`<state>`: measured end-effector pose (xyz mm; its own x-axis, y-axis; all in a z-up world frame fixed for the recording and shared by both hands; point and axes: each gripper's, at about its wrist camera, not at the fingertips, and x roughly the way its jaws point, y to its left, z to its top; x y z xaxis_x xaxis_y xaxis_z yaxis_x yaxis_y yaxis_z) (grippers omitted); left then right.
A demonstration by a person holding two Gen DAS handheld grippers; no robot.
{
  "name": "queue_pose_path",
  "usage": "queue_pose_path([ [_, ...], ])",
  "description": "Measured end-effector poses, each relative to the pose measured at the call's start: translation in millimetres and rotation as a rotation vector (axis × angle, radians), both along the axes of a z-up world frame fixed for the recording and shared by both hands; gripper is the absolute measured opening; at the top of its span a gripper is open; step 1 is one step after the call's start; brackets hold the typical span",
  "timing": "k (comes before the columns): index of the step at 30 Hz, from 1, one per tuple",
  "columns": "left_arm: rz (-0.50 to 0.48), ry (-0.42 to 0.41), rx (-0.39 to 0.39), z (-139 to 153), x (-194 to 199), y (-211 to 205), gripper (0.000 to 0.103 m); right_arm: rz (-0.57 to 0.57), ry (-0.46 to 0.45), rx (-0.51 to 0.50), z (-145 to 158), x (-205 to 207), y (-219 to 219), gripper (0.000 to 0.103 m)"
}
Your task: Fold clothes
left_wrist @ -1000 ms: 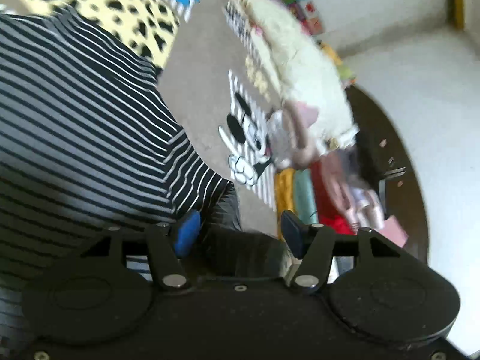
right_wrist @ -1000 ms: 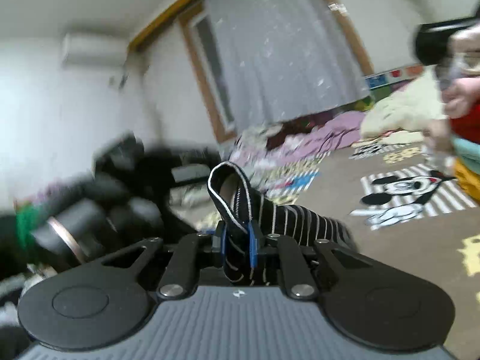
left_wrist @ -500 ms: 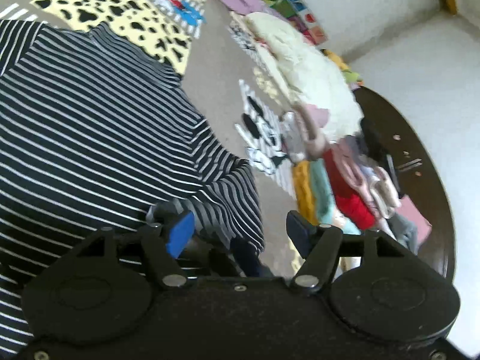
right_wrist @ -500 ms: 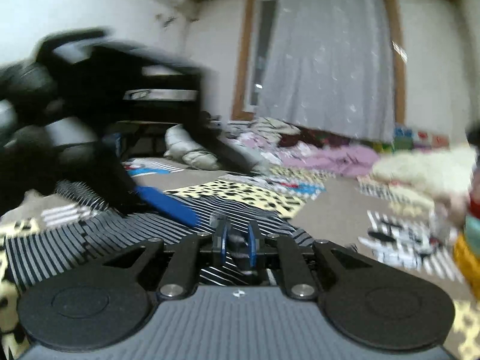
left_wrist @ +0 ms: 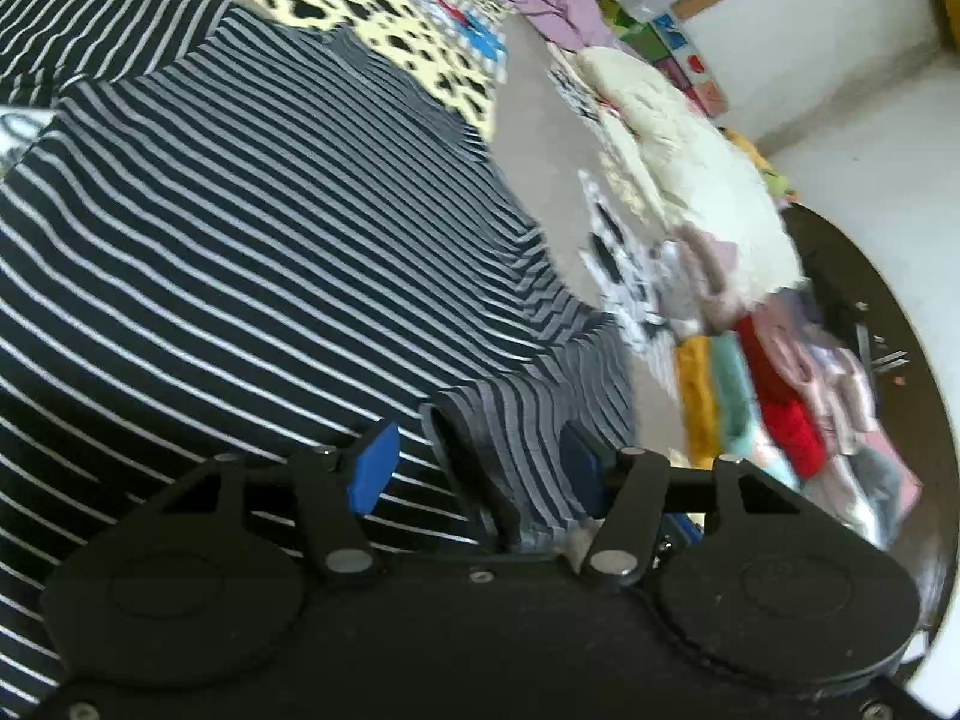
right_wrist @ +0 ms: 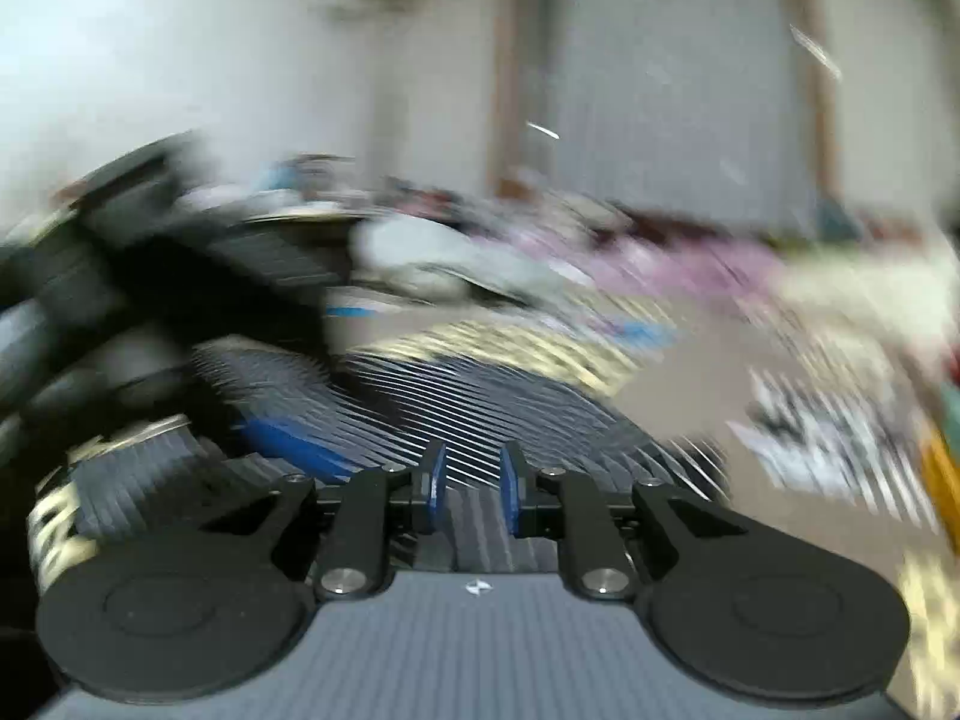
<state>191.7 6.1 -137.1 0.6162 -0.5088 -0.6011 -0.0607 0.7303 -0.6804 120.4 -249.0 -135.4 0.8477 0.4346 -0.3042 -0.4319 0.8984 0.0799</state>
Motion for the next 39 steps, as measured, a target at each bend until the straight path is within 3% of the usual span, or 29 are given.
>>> queue_pose_path([
  [2, 0.013, -0.010, -0.003, -5, 1, -2, 0.058, -0.086, 0.148, 0.095, -10, 18, -21, 0.023],
  [5, 0.020, 0.007, -0.021, -10, 3, -5, 0.058, -0.114, 0.371, 0.437, -34, 30, -54, 0.032],
  [6, 0.021, 0.014, -0.029, -10, 3, -6, 0.058, -0.114, 0.417, 0.527, -42, 32, -58, 0.054],
  [7, 0.020, 0.022, -0.045, -10, 1, -7, 0.058, -0.114, 0.463, 0.617, -50, 33, -63, 0.063],
  [8, 0.019, 0.036, -0.065, -11, 0, -9, 0.058, -0.114, 0.494, 0.678, -56, 33, -65, 0.062],
  [10, 0.014, 0.071, -0.107, -13, -5, -11, 0.058, -0.123, 0.499, 0.678, -58, 32, -61, 0.060],
  [13, 0.016, 0.099, -0.149, -17, -8, -15, 0.057, -0.177, 0.522, 0.714, -63, 27, -64, 0.045],
  [17, 0.021, 0.131, -0.197, -23, -10, -19, 0.056, -0.186, 0.572, 0.839, -78, 31, -74, 0.045],
  [20, 0.025, 0.141, -0.213, -24, -13, -20, 0.056, -0.165, 0.571, 0.823, -81, 39, -63, 0.040],
  [22, 0.028, 0.149, -0.220, -24, -14, -21, 0.056, -0.157, 0.571, 0.795, -82, 45, -55, 0.024],
  [23, 0.032, 0.156, -0.228, -24, -15, -22, 0.056, -0.160, 0.577, 0.781, -85, 48, -52, 0.009],
  [27, 0.051, 0.177, -0.282, -29, -18, -31, 0.056, -0.150, 0.539, 0.822, -79, 48, -51, 0.009],
  [31, 0.103, 0.152, -0.346, -32, -18, -38, 0.055, -0.127, 0.512, 0.993, -82, 44, -70, 0.009],
  [36, 0.158, 0.158, -0.441, -42, -11, -42, 0.055, -0.114, 0.578, 1.230, -109, 43, -88, 0.009],
  [39, 0.177, 0.133, -0.452, -41, -9, -43, 0.044, -0.102, 0.597, 1.298, -118, 41, -89, 0.009],
])
